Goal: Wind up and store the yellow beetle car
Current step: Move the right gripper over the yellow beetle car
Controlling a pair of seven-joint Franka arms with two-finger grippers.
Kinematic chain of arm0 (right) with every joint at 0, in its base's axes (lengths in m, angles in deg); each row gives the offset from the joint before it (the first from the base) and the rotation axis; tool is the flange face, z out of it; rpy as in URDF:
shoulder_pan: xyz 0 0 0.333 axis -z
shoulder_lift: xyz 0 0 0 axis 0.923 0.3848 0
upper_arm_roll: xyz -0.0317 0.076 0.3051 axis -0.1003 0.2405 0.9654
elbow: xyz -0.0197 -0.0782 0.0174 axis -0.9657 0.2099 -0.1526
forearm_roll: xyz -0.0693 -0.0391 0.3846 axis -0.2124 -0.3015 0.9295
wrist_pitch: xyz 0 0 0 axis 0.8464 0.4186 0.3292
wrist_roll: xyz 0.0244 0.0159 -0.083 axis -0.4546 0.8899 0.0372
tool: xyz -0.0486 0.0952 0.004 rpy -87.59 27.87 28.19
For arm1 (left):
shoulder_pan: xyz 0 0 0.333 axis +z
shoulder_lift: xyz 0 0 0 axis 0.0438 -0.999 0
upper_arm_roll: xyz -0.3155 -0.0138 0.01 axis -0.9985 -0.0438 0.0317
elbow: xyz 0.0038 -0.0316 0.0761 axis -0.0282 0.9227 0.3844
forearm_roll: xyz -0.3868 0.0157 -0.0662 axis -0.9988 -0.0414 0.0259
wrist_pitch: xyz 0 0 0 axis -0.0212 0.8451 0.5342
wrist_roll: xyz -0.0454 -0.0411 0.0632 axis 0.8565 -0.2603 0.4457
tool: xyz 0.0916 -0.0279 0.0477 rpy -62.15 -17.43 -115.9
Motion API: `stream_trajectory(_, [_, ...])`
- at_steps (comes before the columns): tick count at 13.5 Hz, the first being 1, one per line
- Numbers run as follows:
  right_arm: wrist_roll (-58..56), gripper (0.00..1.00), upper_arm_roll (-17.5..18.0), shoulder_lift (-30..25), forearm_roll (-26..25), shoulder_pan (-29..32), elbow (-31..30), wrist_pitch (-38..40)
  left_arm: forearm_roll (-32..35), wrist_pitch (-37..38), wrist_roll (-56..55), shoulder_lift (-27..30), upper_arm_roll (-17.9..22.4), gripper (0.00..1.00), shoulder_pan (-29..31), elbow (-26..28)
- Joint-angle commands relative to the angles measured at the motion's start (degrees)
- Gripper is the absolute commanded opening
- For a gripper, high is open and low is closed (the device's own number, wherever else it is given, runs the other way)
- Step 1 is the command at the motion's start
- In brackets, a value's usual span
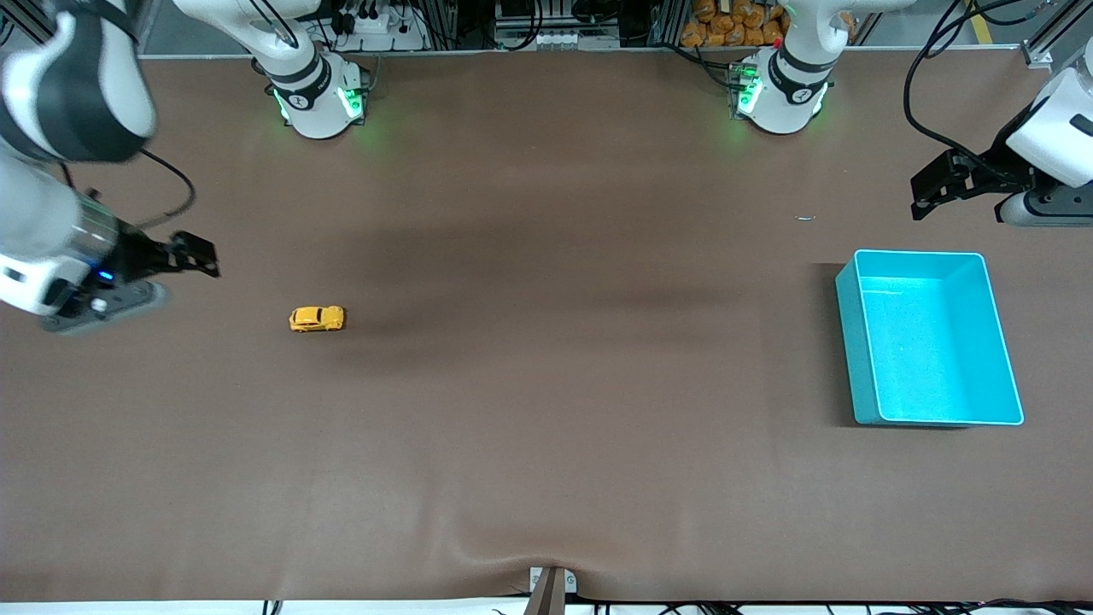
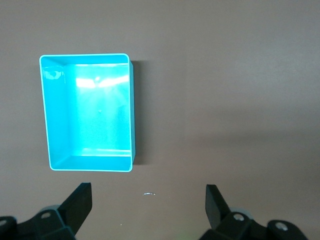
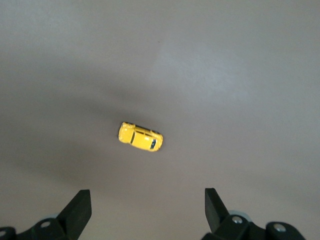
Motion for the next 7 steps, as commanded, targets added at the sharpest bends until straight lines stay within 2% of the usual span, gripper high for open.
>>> stream_trajectory(1, [-9.5, 1.00, -0.2, -1.8, -0.1, -0.4, -9.9, -8.7, -0.6, 0.1, -0.1, 0.5, -0.3, 1.00, 1.6, 0.4])
stream_trajectory(3, [-18.5, 1.00, -0.2, -1.3, -0.3, 0.3, -14.4, -12.9, -0.7, 0.1, -0.1, 0.2, -0.3, 1.00, 2.0, 0.5])
stream_trajectory(4, [-26.5, 1.00, -0.2, -0.3, -0.3, 1.2, -16.8, -15.6, -0.8, 0.1, -0.1, 0.2, -0.3, 1.00, 2.1, 0.5])
stream_trajectory(6, [-41.5, 1.00, -0.2, 3.5, -0.3, 1.7, -19.5, -24.9, -0.8, 0.1, -0.1, 0.1, -0.3, 1.00, 2.0, 0.5])
stream_trajectory(7, [-46.8, 1.00, -0.2, 5.7, -0.3, 1.7, -19.6, -27.1, -0.9, 0.1, -0.1, 0.1, -0.3, 1.00, 2.0, 0.5])
